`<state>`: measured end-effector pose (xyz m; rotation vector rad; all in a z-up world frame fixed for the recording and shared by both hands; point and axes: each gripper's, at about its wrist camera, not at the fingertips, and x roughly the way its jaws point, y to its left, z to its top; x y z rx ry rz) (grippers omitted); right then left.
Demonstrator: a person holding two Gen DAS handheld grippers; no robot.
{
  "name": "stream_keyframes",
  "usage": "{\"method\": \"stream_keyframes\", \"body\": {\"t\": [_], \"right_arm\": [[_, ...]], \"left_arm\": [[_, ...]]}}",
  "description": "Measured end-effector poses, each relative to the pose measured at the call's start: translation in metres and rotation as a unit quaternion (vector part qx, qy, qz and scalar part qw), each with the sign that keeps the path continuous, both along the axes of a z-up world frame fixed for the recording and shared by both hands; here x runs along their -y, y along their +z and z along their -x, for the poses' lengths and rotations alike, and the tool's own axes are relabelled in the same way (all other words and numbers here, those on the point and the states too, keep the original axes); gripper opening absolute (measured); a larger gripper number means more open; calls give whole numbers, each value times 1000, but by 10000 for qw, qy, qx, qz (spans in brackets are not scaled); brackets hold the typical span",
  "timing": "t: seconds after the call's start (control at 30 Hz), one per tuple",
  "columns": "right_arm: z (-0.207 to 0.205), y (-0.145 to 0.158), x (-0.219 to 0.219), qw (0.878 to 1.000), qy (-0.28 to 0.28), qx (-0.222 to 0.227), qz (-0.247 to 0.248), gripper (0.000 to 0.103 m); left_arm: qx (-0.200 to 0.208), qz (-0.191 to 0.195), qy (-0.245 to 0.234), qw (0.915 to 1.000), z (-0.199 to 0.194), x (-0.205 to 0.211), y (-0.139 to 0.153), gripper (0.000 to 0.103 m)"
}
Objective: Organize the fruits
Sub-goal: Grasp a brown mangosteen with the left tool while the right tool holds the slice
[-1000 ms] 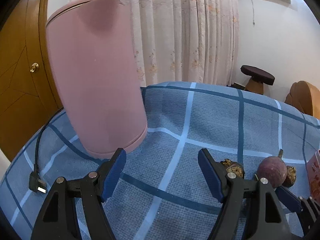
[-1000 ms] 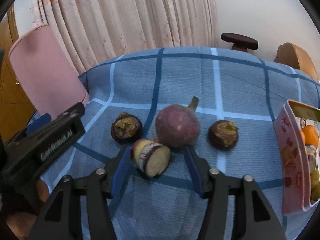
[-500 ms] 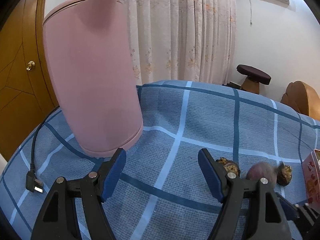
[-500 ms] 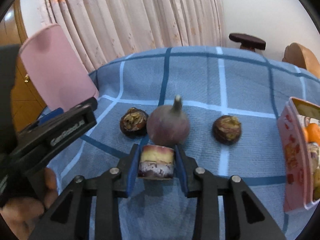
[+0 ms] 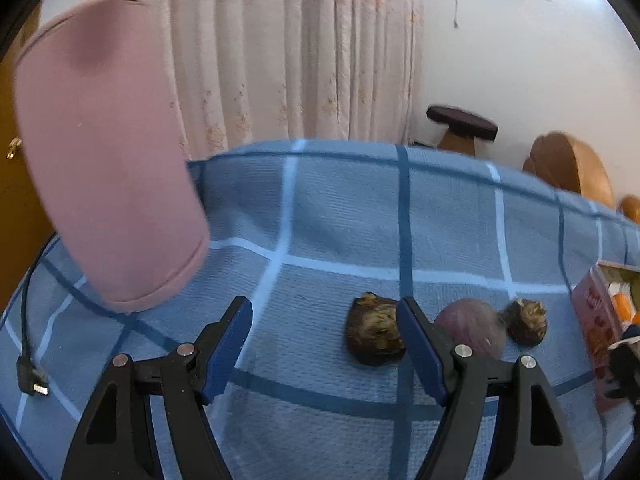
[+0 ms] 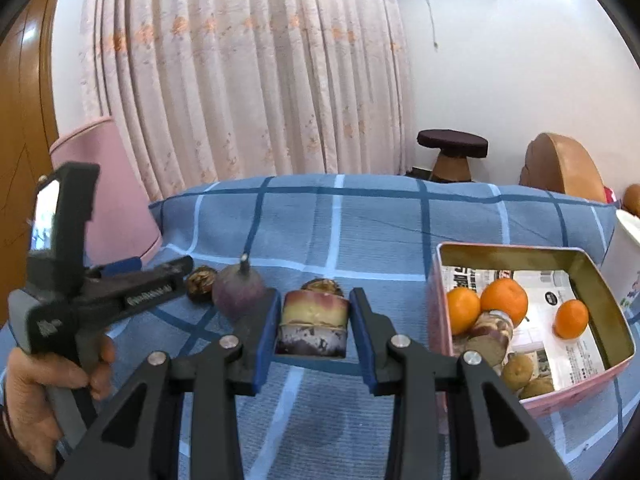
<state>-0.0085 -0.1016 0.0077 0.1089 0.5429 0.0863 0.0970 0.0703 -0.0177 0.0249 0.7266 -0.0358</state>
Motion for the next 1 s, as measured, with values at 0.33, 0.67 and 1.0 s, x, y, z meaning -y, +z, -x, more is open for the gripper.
{"method": "stream_keyframes", "body": {"t": [0.33, 0.67, 1.0], "right_arm": [[1, 2, 11, 9997, 29, -1, -224, 38], [0, 6, 20, 9993, -47, -16, -358, 38], [2, 8, 20, 9993, -39, 11, -377, 38]], "left_arm": [[-391, 231, 206, 9988, -31, 11, -6, 76], [-1027, 1086, 175, 9886, -38, -25, -5, 58], [-1082, 506, -552, 9913, -10, -12, 1, 68]]}}
